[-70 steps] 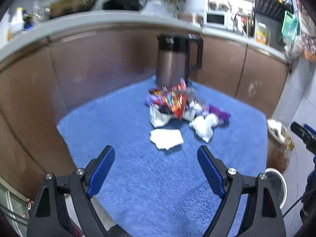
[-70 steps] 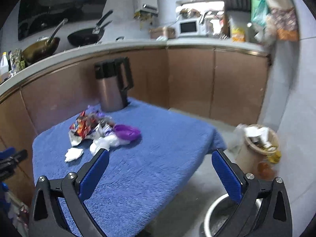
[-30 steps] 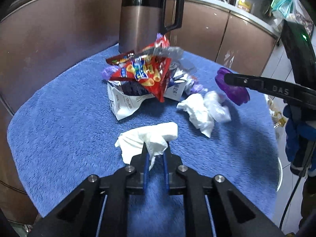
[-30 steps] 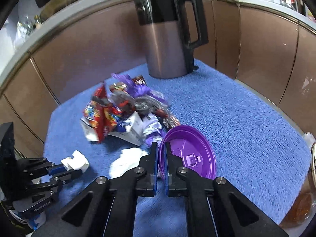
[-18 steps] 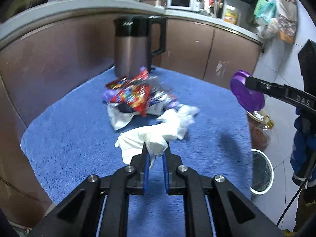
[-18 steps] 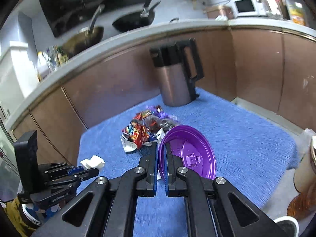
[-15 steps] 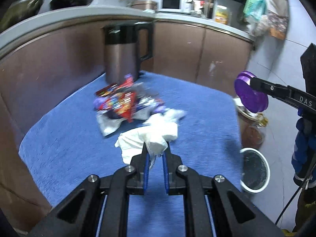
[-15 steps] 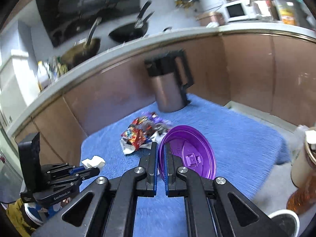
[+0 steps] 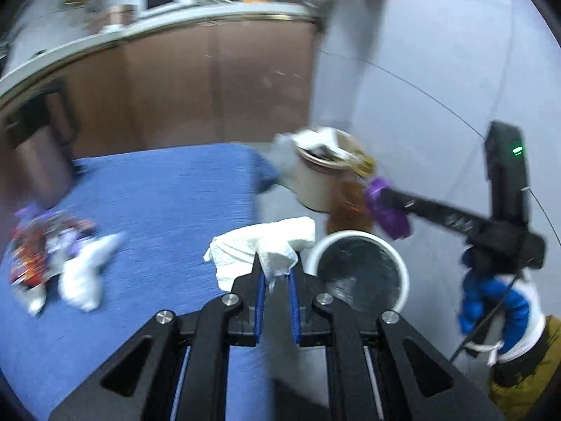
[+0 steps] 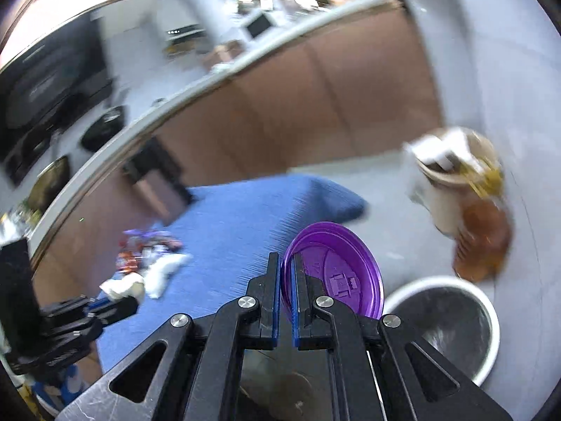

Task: Collect trash
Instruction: 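Carry tissue and purple lid to the trash bin and open both tools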

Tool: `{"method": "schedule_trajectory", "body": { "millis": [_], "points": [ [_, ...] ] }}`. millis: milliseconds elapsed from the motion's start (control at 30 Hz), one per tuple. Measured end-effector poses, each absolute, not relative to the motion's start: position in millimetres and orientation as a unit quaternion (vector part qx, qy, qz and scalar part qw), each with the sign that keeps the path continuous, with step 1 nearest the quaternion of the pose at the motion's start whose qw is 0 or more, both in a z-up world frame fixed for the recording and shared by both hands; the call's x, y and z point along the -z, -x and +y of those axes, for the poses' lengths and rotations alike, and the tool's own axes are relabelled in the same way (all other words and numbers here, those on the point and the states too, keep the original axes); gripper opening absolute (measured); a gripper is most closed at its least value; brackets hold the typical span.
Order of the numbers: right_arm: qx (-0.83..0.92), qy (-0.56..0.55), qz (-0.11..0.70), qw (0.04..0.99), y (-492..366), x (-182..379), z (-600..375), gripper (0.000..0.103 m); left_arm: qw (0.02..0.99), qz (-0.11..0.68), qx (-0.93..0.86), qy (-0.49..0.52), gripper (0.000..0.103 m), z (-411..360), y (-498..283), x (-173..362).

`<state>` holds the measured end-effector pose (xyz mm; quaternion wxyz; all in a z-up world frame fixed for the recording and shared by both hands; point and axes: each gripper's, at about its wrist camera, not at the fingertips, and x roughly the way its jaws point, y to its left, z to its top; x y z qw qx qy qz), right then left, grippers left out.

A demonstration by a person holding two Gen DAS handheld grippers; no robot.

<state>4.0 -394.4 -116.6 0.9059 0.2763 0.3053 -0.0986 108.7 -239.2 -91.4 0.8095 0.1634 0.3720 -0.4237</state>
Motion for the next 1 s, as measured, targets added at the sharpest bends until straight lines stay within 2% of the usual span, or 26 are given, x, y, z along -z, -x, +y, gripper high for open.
{"method": "schedule_trajectory", "body": {
  "millis": [300, 367, 500, 633, 1000],
  "points": [
    [0.197, -0.325, 0.341, 0.86, 38.7, 191.0, -459.1, 0.006, 0.729, 0.446, 0.494, -0.162, 0.014, -346.7, -106.5, 132.1],
    [0.211, -0.33, 0.346, 0.852, 42.6, 200.8, -466.8, 0.009, 0.719, 0.453, 0.502, -0.161, 0.016, -362.0, -103.6, 135.8],
    [0.234, -0.338, 0.355, 0.84, 54.8, 221.5, -485.8, 0.011, 0.706, 0.465, 0.511, -0.155, 0.036, -382.0, -100.5, 142.1],
    [0.256, -0.334, 0.362, 0.832, 59.4, 229.2, -489.1, 0.028, 0.696, 0.473, 0.523, -0.135, 0.047, -385.2, -98.6, 138.3],
    [0.279, -0.289, 0.355, 0.844, 60.3, 199.7, -473.4, 0.036, 0.725, 0.435, 0.525, -0.098, 0.048, -348.0, -102.0, 97.8]
  ]
}}
